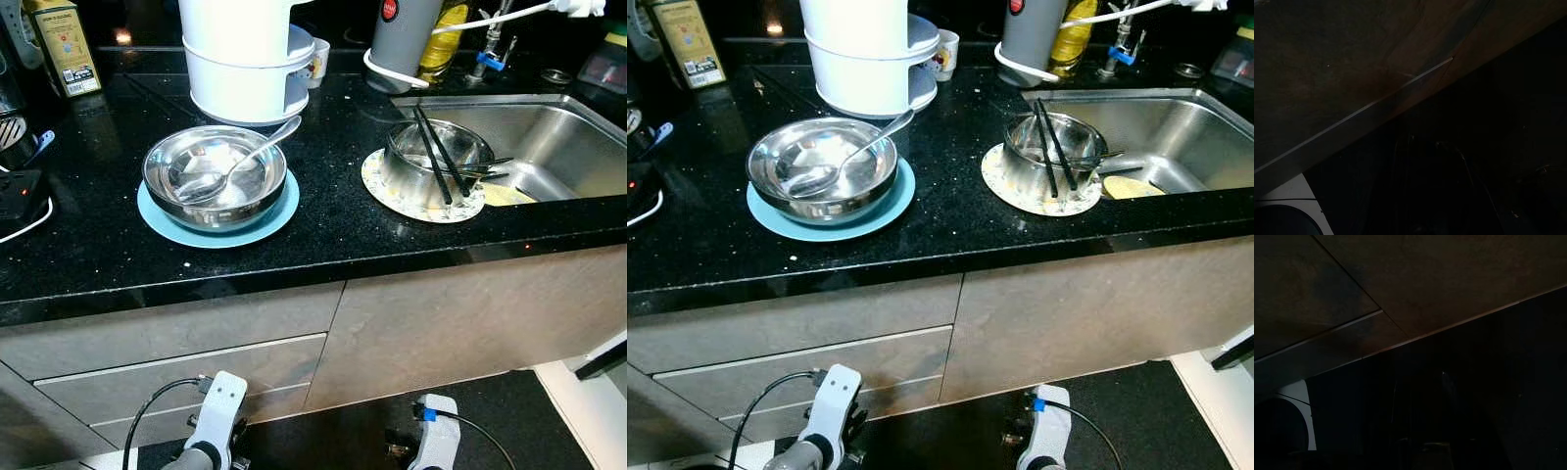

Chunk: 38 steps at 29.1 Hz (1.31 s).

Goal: Kitchen organization

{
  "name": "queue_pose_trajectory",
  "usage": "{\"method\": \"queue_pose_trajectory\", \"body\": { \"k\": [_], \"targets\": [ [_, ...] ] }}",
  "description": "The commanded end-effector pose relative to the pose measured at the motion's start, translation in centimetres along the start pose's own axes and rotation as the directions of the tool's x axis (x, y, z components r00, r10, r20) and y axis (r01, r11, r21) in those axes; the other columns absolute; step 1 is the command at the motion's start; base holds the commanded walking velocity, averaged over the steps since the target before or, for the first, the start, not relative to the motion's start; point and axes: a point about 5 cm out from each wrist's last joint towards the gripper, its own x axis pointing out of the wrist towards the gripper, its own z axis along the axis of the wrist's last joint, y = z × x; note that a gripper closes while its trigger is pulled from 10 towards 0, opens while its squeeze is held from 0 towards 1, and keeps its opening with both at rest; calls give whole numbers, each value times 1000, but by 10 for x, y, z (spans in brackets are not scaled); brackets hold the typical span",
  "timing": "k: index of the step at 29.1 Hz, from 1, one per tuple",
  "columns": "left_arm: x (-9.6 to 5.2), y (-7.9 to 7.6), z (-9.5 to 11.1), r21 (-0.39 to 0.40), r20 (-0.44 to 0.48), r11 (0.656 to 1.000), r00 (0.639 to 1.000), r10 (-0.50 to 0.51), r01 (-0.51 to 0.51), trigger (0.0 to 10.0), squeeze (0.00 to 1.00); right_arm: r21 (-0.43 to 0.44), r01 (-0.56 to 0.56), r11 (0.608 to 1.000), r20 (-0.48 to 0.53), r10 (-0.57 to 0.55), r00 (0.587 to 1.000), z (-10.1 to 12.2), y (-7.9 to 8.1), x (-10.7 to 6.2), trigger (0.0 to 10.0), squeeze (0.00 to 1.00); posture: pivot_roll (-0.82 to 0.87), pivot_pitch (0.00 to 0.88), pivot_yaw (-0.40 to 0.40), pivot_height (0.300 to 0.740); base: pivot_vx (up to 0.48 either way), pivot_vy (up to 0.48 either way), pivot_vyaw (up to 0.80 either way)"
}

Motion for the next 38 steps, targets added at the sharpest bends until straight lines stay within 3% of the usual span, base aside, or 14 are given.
{"method": "queue_pose_trajectory", "body": {
  "k": [1, 17, 38],
  "targets": [
    [-2, -5, -8, 2, -34, 1000, 999, -24, 24, 10000, 0, 42, 17, 999, -40, -15, 999, -12, -3, -5, 10000, 0, -67, 225, -55, 740, 0, 0, 0],
    [1, -4, -5, 2, -34, 1000, 999, -24, 24, 10000, 0, -11, -3, 1000, -44, 2, 999, -7, 0, -1, 10000, 0, -63, 213, -78, 740, 0, 0, 0],
    [2, -7, -2, 0, -25, 999, 999, -34, 34, 10000, 0, 3, -32, 999, -68, 32, 997, -8, 1, -1, 10000, 0, -63, 215, -83, 740, 0, 0, 0]
  ]
}}
